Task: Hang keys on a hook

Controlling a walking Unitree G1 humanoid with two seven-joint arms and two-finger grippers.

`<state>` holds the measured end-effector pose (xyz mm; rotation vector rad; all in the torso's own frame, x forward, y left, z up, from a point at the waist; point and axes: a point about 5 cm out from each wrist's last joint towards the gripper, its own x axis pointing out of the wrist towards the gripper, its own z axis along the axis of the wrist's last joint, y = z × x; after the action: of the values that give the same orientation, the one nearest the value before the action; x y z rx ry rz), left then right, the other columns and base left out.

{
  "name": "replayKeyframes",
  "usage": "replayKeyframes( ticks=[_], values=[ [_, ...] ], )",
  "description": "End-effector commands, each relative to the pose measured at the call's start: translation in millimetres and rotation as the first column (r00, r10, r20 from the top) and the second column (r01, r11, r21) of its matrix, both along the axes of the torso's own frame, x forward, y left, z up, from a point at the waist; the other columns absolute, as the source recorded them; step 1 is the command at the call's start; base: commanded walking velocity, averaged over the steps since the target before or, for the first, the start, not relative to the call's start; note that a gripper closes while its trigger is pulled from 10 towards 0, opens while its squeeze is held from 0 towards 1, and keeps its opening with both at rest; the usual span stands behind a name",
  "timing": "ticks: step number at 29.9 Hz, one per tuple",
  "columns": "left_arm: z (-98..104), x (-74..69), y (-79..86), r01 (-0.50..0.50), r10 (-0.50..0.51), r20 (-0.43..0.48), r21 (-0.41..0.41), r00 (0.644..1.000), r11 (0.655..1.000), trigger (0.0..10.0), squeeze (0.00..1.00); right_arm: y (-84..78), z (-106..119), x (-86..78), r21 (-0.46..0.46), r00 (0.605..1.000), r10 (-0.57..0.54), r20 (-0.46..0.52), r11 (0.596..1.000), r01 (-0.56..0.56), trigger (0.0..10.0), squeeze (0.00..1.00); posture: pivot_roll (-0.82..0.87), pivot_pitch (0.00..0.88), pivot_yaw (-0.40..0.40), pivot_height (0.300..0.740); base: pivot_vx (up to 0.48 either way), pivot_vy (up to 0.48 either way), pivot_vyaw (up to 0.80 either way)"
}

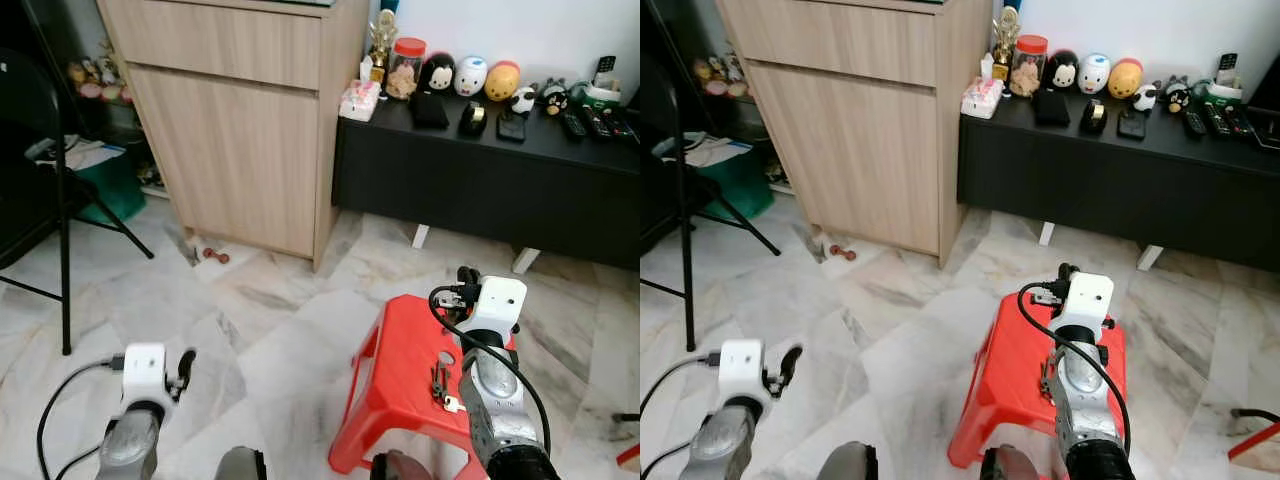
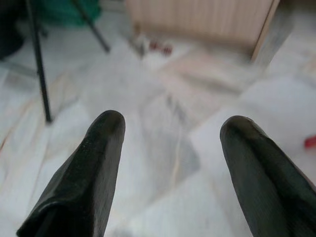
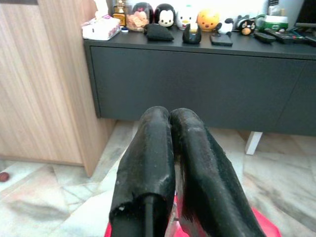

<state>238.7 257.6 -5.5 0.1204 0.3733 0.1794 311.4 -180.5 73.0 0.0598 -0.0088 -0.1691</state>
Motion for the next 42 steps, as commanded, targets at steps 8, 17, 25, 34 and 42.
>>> replayKeyframes(
  ticks=[8, 17, 25, 34, 42],
  values=[
    [-23.3, -19.2, 0.0, -0.027, 0.025, -0.115, -0.013, 0.993, 1.000, 10.0, 0.00, -1.0, 10.1, 1.7, 0.040, 1.000, -0.020, 0.003, 0.999, 0.020, 10.0, 0.00, 0.17, 0.000, -0.046, 0.639, 0.000, 0.000, 0.00],
    [-36.1, -30.1, -5.2, -0.027, 0.021, -0.184, -0.028, 0.983, 0.999, 10.0, 0.00, 3.0, 10.1, 2.4, 0.051, 1.000, -0.016, -0.011, 0.999, 0.016, 10.0, 0.00, 0.16, 0.000, -0.043, 0.639, 0.000, 0.000, 0.00],
    [-41.1, -35.4, -8.3, -0.021, 0.013, -0.206, -0.037, 0.979, 0.999, 10.0, 0.00, 4.9, 11.2, 2.8, 0.061, 1.000, -0.013, -0.015, 0.998, 0.014, 10.0, 0.00, 0.16, 0.000, -0.043, 0.639, -0.061, 0.000, 0.00],
    [-43.4, -36.3, -10.0, -0.018, 0.007, -0.221, -0.047, 0.975, 0.999, 10.0, 0.00, 5.1, 11.4, 3.0, 0.063, 1.000, -0.012, -0.023, 0.998, 0.014, 10.0, 0.00, 0.16, 0.000, -0.047, 0.639, -0.028, 0.000, 0.00],
    [-43.7, -36.7, -8.7, -0.023, 0.013, -0.228, -0.042, 0.974, 0.999, 10.0, 0.00, 8.0, 11.9, 3.3, 0.071, 1.000, -0.004, -0.026, 0.997, 0.006, 10.0, 0.00, 0.17, 0.000, -0.054, 0.639, 0.000, 0.000, 0.00]
  ],
)
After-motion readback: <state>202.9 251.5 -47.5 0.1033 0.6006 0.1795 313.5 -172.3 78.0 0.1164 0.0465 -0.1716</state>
